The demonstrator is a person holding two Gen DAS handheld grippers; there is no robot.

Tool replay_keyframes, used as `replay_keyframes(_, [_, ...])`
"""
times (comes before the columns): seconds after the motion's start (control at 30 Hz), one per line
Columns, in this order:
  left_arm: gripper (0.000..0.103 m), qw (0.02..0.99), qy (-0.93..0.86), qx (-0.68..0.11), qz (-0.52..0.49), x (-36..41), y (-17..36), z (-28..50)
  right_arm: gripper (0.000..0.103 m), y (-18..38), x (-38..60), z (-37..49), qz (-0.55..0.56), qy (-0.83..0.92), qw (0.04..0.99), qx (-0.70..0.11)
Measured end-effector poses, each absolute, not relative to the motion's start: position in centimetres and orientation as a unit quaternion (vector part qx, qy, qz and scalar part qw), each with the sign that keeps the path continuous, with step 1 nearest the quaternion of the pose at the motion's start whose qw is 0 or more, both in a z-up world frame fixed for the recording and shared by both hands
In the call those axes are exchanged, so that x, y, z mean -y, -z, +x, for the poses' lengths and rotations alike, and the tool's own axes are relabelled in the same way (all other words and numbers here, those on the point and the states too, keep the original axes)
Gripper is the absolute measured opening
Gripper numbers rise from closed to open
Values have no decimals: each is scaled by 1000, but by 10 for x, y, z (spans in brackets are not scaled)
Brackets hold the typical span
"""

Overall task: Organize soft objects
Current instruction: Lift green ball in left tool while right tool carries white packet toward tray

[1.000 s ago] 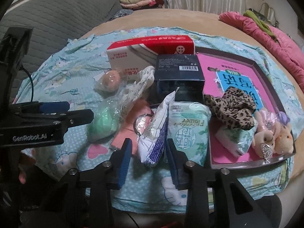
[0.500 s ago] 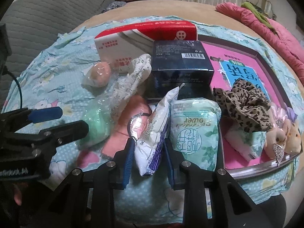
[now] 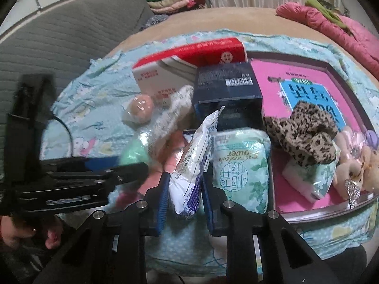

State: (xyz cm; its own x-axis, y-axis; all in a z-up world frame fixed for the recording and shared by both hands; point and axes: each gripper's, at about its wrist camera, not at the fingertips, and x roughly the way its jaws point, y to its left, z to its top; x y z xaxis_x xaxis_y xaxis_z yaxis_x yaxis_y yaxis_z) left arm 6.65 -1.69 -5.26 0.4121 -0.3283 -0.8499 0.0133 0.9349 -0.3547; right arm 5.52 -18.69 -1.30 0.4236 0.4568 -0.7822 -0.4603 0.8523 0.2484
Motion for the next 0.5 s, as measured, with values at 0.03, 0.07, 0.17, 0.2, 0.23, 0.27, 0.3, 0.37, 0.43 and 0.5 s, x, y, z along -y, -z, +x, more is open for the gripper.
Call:
replay_keyframes(0.03, [41,830,102,-530,-143,18,52,67,26,12,187,55,-2,-273,844,-462])
replay_keyframes(0.07, [41,831,102,-528,-140,18,51,66,26,11,186,54,-1,-273,844,-461])
replay_keyframes(0.17, [40,836,98,-522,-138,17,46,64,26,6,189,52,1,-274,849,-453])
replay_keyframes(0.2, [40,837,97,-520,-138,16,45,62,26,4,191,51,2,-273,850,-450])
replay_keyframes(0.23, [40,839,95,-517,-139,14,42,60,26,2,192,50,3,-273,852,-447])
replay_keyframes(0.27, [40,843,93,-512,-140,12,39,58,26,0,194,50,3,-273,853,-445])
replay_keyframes(0.3, [40,845,91,-508,-142,11,35,56,26,-2,196,49,4,-271,856,-441])
replay_keyframes(0.37, [40,848,86,-502,-146,8,29,53,25,-6,200,48,7,-268,859,-437])
replay_keyframes(0.43, [40,852,81,-495,-148,6,23,49,25,-9,205,48,14,-265,862,-432])
replay_keyframes(0.5, [40,856,76,-489,-148,5,17,49,25,-13,211,47,21,-264,864,-427])
